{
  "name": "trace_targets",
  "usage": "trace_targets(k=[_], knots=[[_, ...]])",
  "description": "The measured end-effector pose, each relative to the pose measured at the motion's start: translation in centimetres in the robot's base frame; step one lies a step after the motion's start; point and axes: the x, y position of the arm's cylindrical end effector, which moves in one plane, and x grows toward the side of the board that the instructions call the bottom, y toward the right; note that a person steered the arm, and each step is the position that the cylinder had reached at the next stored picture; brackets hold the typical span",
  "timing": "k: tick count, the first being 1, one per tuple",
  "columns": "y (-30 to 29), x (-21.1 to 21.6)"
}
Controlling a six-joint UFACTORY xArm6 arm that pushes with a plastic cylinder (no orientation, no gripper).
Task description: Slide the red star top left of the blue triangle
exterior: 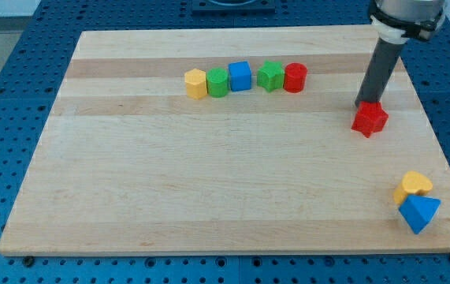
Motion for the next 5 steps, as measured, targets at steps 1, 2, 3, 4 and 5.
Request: trace_targets(k=[1, 2, 3, 4, 5], knots=[[0.0, 2.5], [0.0, 4.6], [0.0, 5.7], [0.0, 6.2], [-0.7, 7.3]])
